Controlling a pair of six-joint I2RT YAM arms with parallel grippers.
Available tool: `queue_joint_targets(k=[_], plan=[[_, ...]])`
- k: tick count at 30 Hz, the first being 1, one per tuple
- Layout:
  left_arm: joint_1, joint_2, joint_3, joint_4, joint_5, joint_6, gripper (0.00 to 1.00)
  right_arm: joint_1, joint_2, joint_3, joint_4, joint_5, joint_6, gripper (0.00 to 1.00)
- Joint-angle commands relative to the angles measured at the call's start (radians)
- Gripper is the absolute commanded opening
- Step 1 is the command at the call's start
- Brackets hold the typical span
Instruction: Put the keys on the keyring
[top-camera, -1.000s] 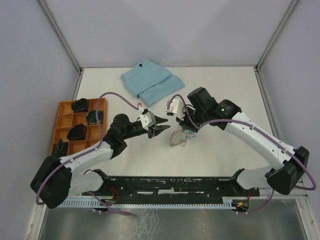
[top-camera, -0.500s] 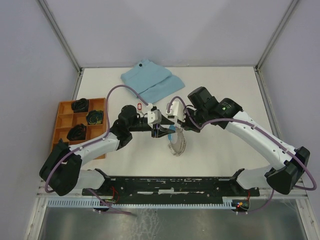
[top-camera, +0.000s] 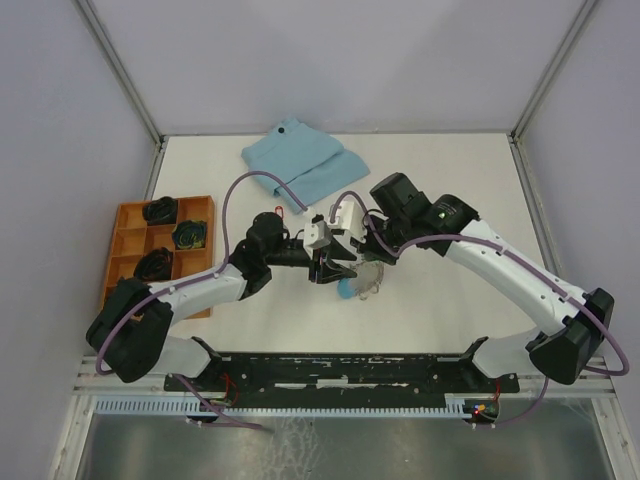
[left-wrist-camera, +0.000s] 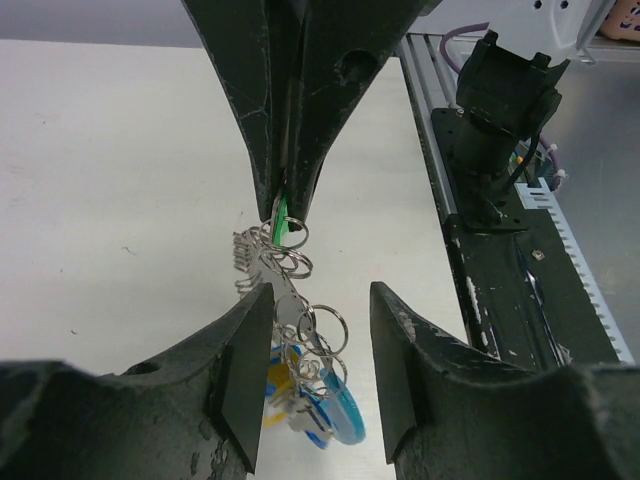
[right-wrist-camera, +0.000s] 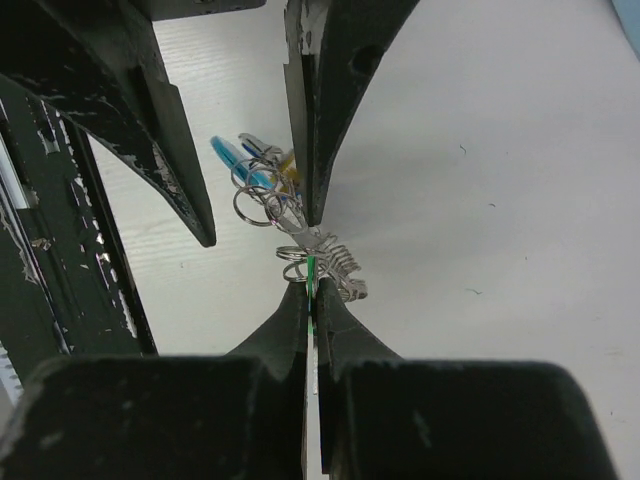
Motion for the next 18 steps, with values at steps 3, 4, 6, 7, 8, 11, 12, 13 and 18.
queue_joint_targets(k=[3,4,6,7,8,11,12,13,18], plan=[[-0.010,0.011,0.039,0.053,-0.059,-0.067,0.50,0.019,0.007,0.060,0.036,0.008,0.028,0.01],[-0.010,0.013,0.041,0.044,-0.077,-0.067,0.50,0.021,0.008,0.063,0.036,0.009,0.031,0.01],[-0.010,0.016,0.052,0.016,-0.095,-0.063,0.51,0.027,0.013,0.070,0.034,0.021,0.043,0.01],[-0.011,0.016,0.055,0.007,-0.099,-0.064,0.51,0.030,0.015,0.076,0.033,0.028,0.051,0.01],[-0.010,0.015,0.058,0.003,-0.101,-0.065,0.51,0.032,0.019,0.080,0.031,0.034,0.059,0.01],[-0.013,0.012,0.063,-0.003,-0.102,-0.069,0.51,0.042,0.029,0.091,0.029,0.050,0.079,0.01],[-0.015,0.011,0.064,-0.003,-0.100,-0.069,0.51,0.045,0.031,0.095,0.029,0.054,0.083,0.01],[-0.017,0.009,0.065,-0.003,-0.100,-0.069,0.51,0.048,0.035,0.096,0.029,0.057,0.089,0.01],[-0.022,0.013,0.072,-0.003,-0.105,-0.067,0.52,0.062,0.043,0.107,0.023,0.070,0.100,0.01]])
